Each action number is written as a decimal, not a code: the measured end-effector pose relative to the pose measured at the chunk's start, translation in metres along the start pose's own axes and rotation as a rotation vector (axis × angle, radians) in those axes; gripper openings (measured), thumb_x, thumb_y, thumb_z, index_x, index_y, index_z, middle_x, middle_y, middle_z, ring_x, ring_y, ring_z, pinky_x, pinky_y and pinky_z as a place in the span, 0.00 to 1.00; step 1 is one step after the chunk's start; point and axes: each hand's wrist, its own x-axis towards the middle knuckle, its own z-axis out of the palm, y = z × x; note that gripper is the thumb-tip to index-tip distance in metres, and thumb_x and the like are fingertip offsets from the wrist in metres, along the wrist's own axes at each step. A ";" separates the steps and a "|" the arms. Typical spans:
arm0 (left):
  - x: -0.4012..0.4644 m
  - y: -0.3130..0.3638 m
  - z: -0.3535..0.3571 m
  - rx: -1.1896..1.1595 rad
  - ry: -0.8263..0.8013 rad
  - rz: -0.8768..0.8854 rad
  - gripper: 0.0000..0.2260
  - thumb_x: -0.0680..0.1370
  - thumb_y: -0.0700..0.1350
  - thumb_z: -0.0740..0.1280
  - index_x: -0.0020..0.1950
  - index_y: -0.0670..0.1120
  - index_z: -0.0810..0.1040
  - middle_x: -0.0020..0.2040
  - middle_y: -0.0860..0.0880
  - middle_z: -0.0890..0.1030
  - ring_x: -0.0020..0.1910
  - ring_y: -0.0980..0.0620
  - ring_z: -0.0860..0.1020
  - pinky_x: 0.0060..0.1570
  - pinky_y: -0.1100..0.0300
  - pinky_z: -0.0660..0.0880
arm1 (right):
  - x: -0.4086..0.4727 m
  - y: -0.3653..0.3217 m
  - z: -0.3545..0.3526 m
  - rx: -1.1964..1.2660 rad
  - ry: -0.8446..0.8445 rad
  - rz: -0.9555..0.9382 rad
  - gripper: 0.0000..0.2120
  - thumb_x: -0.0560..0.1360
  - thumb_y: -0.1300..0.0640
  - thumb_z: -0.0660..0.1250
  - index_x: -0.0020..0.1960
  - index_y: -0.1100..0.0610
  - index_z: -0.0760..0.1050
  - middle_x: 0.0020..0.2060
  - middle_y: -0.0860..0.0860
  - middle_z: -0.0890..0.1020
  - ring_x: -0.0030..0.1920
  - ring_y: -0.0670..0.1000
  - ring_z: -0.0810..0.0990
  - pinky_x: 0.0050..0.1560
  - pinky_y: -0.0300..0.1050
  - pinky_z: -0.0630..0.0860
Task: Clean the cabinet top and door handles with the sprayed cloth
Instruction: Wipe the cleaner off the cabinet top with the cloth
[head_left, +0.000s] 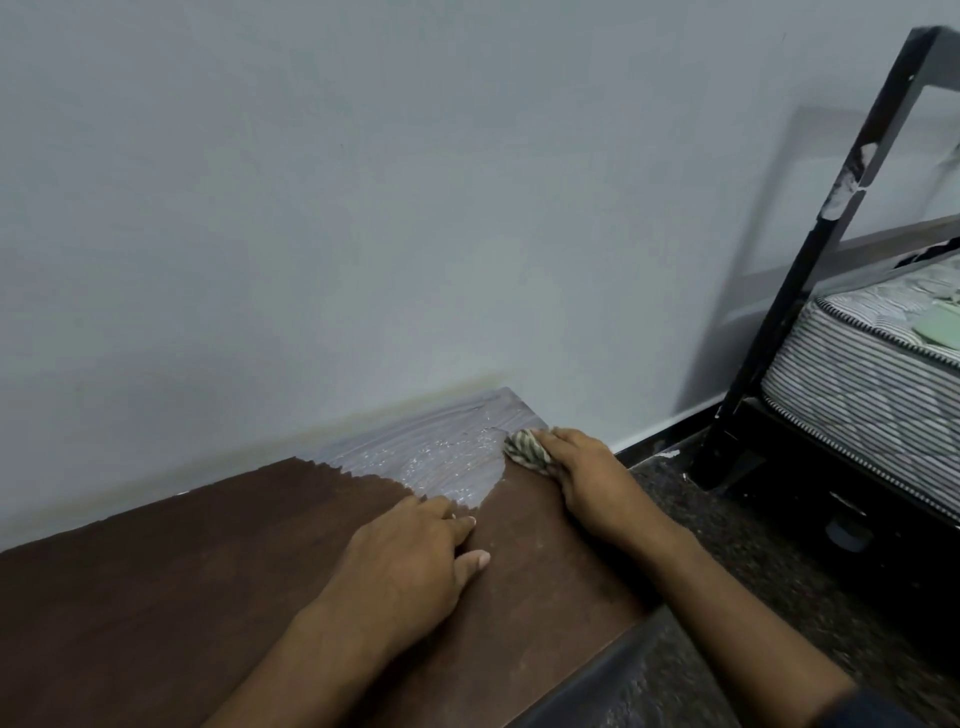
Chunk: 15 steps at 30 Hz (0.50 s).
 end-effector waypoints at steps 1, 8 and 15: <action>0.001 0.001 0.000 0.017 -0.011 -0.003 0.25 0.82 0.63 0.55 0.77 0.56 0.65 0.68 0.58 0.71 0.64 0.55 0.69 0.61 0.58 0.71 | 0.008 0.001 0.001 0.010 -0.009 0.014 0.21 0.80 0.59 0.60 0.73 0.55 0.70 0.66 0.56 0.77 0.65 0.58 0.74 0.68 0.48 0.70; -0.008 0.004 0.009 0.029 0.026 -0.024 0.27 0.81 0.64 0.53 0.79 0.58 0.58 0.71 0.64 0.66 0.65 0.59 0.66 0.59 0.63 0.70 | -0.016 -0.001 0.002 0.013 -0.008 -0.018 0.22 0.81 0.58 0.60 0.75 0.54 0.67 0.70 0.54 0.74 0.69 0.56 0.71 0.72 0.45 0.65; 0.001 0.000 0.007 0.068 -0.045 -0.035 0.41 0.70 0.75 0.42 0.78 0.57 0.62 0.66 0.61 0.70 0.63 0.58 0.66 0.58 0.63 0.70 | -0.007 0.011 0.002 -0.039 -0.047 -0.085 0.23 0.80 0.58 0.60 0.75 0.54 0.67 0.70 0.55 0.73 0.70 0.57 0.71 0.74 0.47 0.64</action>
